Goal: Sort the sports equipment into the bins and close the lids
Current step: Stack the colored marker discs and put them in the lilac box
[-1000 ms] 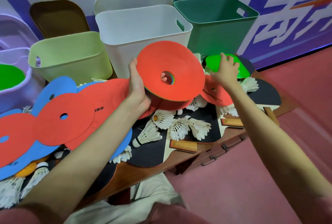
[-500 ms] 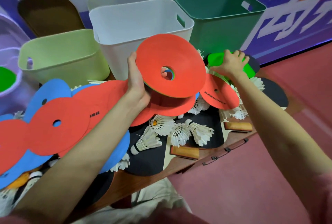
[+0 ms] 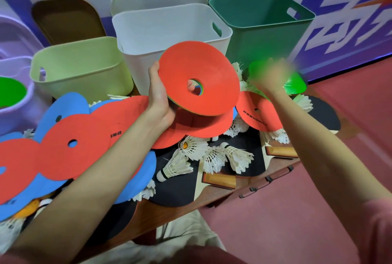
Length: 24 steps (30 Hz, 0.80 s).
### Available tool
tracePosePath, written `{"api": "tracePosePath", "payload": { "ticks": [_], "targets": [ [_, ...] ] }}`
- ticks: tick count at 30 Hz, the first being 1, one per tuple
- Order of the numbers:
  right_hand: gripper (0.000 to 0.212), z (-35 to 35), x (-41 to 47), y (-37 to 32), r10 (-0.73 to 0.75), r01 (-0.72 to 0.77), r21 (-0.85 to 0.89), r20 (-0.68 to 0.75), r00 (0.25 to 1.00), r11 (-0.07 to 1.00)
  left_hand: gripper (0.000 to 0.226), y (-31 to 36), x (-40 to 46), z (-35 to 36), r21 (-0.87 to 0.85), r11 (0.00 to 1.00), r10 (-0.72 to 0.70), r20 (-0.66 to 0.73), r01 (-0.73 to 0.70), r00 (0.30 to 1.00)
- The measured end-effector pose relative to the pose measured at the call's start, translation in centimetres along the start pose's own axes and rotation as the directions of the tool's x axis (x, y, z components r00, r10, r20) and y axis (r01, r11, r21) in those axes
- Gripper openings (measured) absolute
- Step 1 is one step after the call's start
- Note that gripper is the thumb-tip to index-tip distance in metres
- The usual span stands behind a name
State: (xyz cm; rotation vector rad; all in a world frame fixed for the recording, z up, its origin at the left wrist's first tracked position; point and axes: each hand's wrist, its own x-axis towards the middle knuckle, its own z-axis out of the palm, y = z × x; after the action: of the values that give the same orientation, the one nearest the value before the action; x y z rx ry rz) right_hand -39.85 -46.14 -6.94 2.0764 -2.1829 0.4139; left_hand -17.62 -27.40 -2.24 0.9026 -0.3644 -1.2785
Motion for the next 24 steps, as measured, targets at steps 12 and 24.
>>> {"api": "tracePosePath", "payload": {
  "ticks": [12, 24],
  "targets": [
    [0.071, -7.8, -15.4, -5.8, -0.094, 0.322, 0.597, -0.381, 0.92, 0.735, 0.053, 2.3, -4.4, -4.7, 0.032, 0.984, 0.176, -0.227, -0.173, 0.958],
    [0.031, -16.4, -23.2, -17.5, -0.527, 0.138, 0.986, -0.068, 0.847, 0.094, 0.04, 8.0, -10.4, -13.3, 0.139, 0.924, 0.375, -0.51, -0.357, 0.774]
  ]
}}
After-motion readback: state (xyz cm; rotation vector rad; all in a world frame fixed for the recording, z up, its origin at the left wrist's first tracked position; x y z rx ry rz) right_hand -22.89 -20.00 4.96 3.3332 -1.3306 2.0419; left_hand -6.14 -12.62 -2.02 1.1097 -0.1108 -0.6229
